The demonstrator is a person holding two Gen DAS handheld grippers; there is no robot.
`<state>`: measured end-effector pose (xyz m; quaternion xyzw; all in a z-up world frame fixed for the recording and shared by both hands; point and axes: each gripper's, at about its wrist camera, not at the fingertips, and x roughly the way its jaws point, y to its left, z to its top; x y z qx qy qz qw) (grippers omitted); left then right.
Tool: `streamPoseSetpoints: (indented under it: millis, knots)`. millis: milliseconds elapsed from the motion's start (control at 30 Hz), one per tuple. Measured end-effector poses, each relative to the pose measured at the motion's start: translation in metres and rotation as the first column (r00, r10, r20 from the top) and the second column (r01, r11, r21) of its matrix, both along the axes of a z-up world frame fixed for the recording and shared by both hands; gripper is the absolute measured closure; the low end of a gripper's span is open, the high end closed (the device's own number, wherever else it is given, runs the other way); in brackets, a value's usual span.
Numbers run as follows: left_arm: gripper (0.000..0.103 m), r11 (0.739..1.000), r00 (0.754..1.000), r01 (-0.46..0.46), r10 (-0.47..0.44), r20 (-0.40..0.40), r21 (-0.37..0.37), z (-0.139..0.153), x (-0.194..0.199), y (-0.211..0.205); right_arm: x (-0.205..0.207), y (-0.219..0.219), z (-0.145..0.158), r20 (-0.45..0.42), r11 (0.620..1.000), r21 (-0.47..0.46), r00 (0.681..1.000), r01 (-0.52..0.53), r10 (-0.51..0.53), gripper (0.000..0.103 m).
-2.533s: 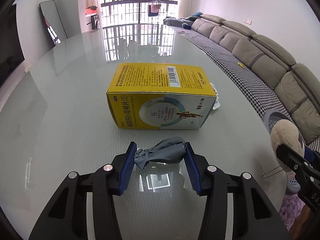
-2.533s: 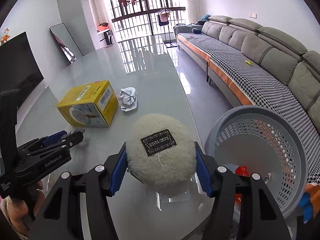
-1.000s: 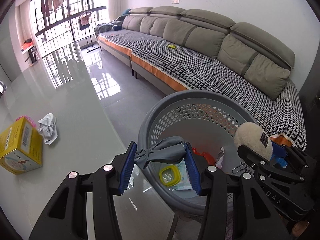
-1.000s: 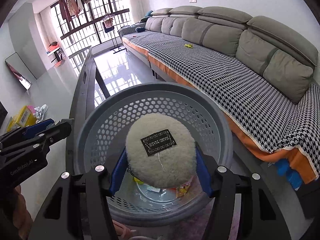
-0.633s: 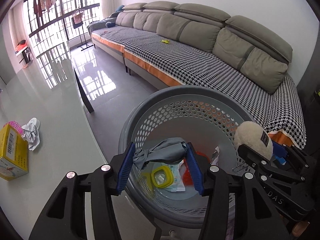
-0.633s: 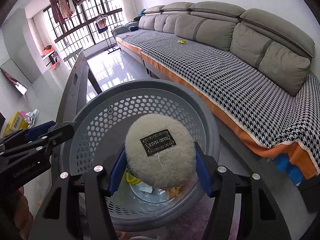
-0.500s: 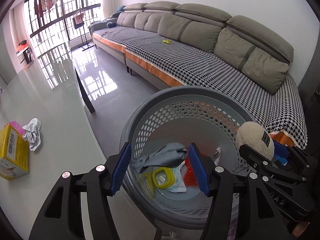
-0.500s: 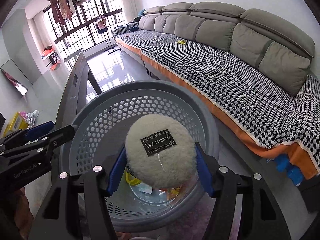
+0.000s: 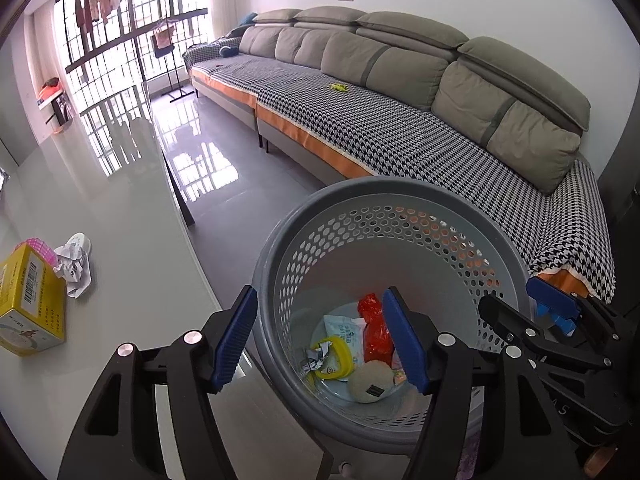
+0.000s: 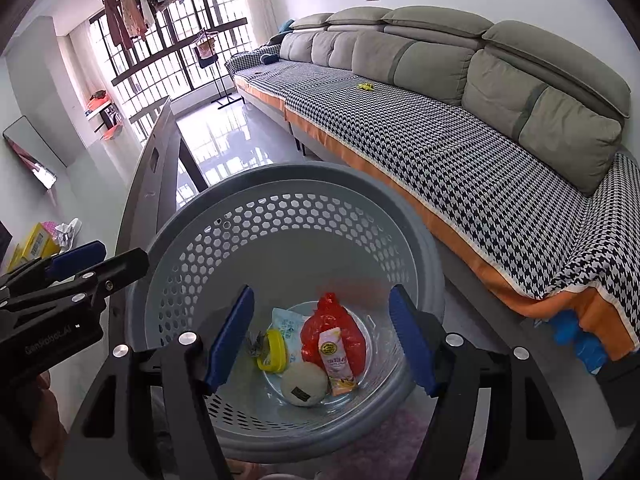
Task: Collect trash
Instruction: 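Open both grippers to drop the ball and cloth into the basket, then move both grippers back over the table toward the yellow box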
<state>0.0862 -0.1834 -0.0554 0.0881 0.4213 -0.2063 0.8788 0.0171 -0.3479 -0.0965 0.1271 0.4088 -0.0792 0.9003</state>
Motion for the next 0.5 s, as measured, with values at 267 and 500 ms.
streamPoseSetpoints:
  millis: [267,500]
  knots:
    - [0.035,1.0,1.0,-0.019,0.02,0.009,-0.016,0.008,0.001,0.006,0.002,0.004,0.002,-0.002,1.0,0.007,1.0,-0.012,0.012,0.036]
    - [0.032,0.999,0.999,-0.04,0.041,0.02,-0.027,0.013,0.0,0.016,0.004,0.009,0.004,0.0,1.0,0.013,1.0,-0.019,0.019,0.036]
